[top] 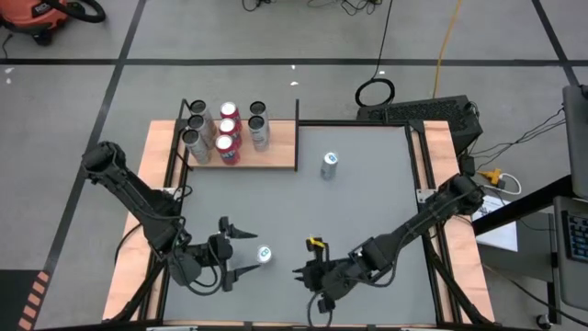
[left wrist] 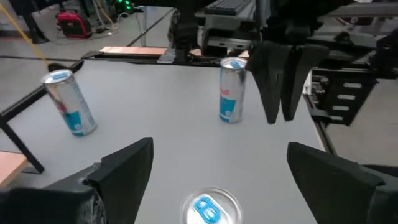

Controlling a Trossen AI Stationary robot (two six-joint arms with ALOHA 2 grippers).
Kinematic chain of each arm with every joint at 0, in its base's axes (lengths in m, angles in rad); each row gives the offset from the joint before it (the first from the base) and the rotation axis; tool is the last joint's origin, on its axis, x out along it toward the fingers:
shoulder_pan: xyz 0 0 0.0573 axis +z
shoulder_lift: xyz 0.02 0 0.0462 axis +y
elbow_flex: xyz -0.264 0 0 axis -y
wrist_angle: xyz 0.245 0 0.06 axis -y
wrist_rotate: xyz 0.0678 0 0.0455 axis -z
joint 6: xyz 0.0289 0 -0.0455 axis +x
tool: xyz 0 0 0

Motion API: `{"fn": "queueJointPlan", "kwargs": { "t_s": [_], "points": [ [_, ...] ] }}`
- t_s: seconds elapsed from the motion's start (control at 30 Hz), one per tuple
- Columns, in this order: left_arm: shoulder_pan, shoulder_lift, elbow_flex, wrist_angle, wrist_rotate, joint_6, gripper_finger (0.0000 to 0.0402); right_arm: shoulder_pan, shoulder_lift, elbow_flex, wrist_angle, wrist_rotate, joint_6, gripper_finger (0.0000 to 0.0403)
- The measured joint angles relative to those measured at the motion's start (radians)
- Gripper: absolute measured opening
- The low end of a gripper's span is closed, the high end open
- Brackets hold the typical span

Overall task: Place canned beverage on shelf
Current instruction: Put the white-blue soda can on the shelf aligned with the other white-blue soda can

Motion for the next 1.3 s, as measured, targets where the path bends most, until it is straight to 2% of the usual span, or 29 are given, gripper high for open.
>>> {"fn": "queueJointPlan", "kwargs": {
  "t_s": [0.17,0.3,0.43,0.63,0.73,0.9,1.3],
  "points": [
    [-0.036,-0.029,0.017,-0.088,0.004,-0.037,0.0357,0.022,0.0,-0.055,0.184,-0.001,-0.073,0.0007],
    [-0.045,-0.049,0.113,-0.368,0.055,-0.243,0.0346,0.026,0.0,-0.059,0.217,0.0,-0.103,0.0007],
    [-0.044,-0.044,0.206,-0.647,0.148,-0.42,0.0332,0.027,0.0,-0.059,0.214,-0.004,-0.124,0.0007],
    [-0.034,-0.043,0.26,-0.847,0.354,-0.613,0.0327,0.025,0.0,-0.059,0.229,-0.005,-0.205,0.0007],
    [-0.034,-0.044,0.265,-0.887,0.386,-0.676,0.0327,0.023,0.0,-0.059,0.238,-0.005,-0.242,0.0007],
    [-0.034,-0.043,0.264,-0.957,0.37,-0.709,0.0327,0.012,0.0,-0.059,0.237,-0.005,-0.252,0.0007],
    [-0.034,0.035,0.264,-1.002,0.352,-0.657,0.0367,-0.013,0.0,-0.059,0.237,-0.008,-0.256,0.0007]
  ]
}}
